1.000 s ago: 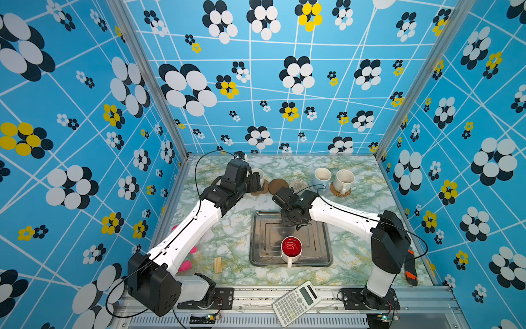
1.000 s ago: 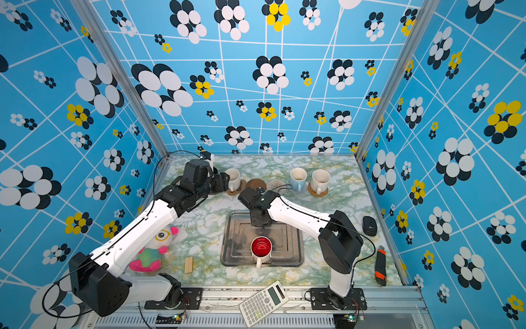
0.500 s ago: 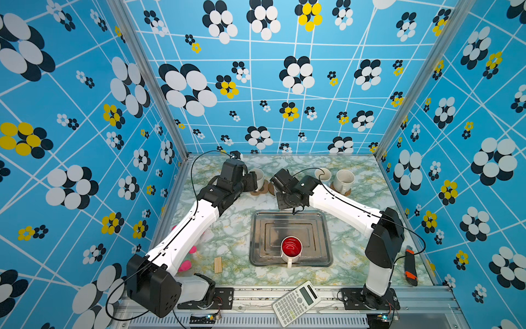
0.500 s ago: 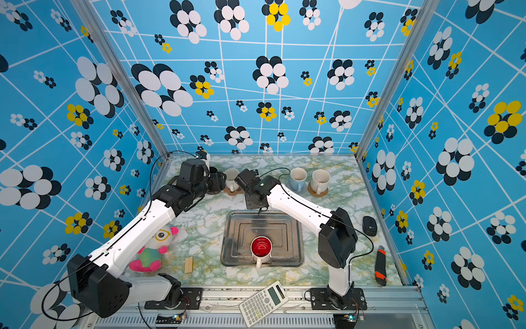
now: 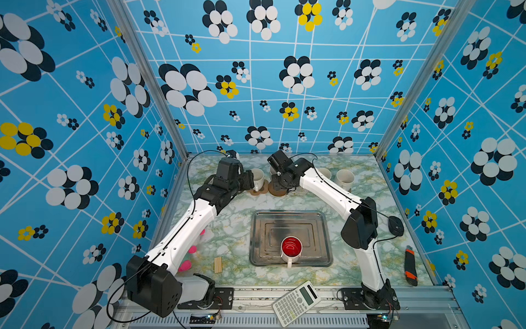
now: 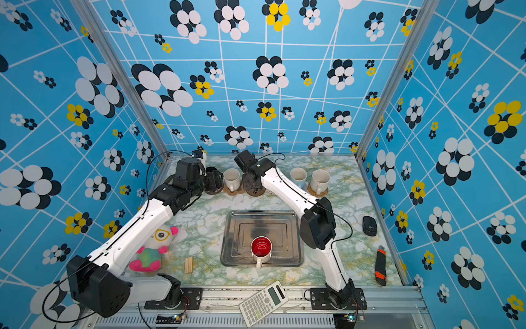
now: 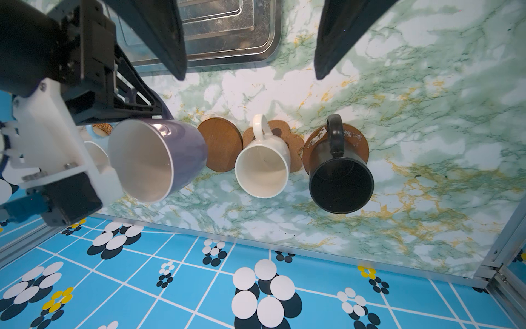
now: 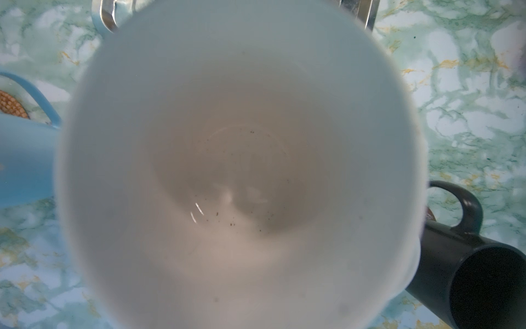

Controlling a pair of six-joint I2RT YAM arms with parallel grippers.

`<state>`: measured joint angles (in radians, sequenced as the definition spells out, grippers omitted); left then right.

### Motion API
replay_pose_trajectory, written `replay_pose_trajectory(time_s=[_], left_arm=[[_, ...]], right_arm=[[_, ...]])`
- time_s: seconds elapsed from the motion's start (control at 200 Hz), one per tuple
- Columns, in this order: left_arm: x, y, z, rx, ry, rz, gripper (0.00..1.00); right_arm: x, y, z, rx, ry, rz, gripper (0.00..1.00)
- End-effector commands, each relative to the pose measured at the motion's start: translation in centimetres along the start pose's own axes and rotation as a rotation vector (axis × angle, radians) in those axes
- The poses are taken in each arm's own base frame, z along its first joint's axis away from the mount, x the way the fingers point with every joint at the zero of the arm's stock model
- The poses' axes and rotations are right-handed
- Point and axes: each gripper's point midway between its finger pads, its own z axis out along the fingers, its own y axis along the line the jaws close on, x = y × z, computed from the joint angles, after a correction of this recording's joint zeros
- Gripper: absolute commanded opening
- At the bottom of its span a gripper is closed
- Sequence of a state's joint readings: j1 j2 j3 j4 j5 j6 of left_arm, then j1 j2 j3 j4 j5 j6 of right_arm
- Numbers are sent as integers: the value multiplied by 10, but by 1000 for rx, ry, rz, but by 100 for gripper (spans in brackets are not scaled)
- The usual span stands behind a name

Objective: Place cups on coasters
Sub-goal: Place the cup on the coaster.

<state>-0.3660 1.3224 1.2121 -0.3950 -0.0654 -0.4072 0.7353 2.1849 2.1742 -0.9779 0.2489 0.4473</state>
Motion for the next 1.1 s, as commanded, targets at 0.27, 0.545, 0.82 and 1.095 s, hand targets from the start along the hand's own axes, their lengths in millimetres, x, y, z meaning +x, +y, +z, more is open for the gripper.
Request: replay_pose_trajectory(time_s=[0.27,0.545,0.82,1.095], left_arm=[[-6,6,-1,12,-6,-26,72],[-7,10,2,11,-2,-35,72],[-8,11,2,10,0,-35,72],[-8,12,3,8,2,-36,72]], right_arm=[[-12,-2,27,-11,36,4,0],[-11,-1,48,-29,61,31,0],[-5,-2,64,-23,86,42,0],[-1,-7,74,-13,105,54,0]])
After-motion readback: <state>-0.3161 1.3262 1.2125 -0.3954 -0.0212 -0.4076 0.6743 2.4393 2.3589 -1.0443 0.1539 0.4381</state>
